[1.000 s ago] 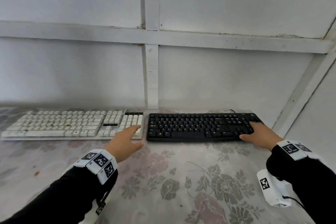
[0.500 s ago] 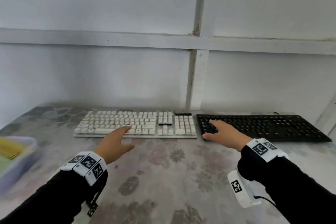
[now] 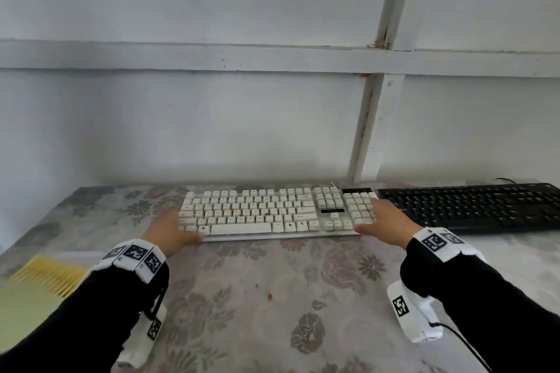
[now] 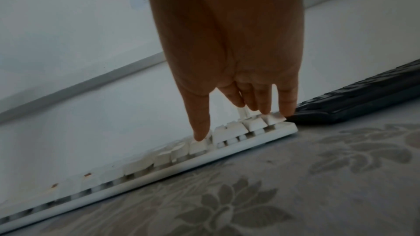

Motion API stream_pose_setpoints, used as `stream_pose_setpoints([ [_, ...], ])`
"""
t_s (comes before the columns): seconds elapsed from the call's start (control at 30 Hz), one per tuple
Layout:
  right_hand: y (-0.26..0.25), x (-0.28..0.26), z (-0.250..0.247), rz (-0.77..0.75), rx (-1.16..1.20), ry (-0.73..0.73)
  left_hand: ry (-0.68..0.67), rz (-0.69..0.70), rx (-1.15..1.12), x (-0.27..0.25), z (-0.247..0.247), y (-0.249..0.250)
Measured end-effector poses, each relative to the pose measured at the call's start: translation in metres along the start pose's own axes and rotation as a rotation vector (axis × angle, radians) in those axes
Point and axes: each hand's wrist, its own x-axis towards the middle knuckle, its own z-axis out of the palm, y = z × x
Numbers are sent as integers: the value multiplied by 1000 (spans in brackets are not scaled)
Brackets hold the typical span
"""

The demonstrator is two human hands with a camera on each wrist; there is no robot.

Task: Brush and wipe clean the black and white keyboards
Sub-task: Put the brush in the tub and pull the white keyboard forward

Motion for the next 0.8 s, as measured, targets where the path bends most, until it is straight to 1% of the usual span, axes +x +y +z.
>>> stream_pose_setpoints([
  [0.13, 5, 6, -3, 22, -30, 21, -40, 23, -19, 11, 3, 0],
  [0.3, 5, 4, -9, 34, 46, -31, -101, -37, -63, 21, 1, -4],
  [0.4, 5, 1, -10, 30, 103, -61, -99, -45, -53, 21, 2, -4],
  [0.47, 7, -2, -11, 61, 106, -66, -87, -42, -34, 20, 3, -2],
  [0.57, 8, -6, -14, 80, 169, -58, -80, -40, -22, 18, 4, -2],
  [0.67, 20, -2, -11, 125, 196, -43, -71, -49, -39, 15, 3, -3],
  [0.8, 37, 6, -10, 105, 230, -57, -74, -96, -27, 12, -1, -5],
])
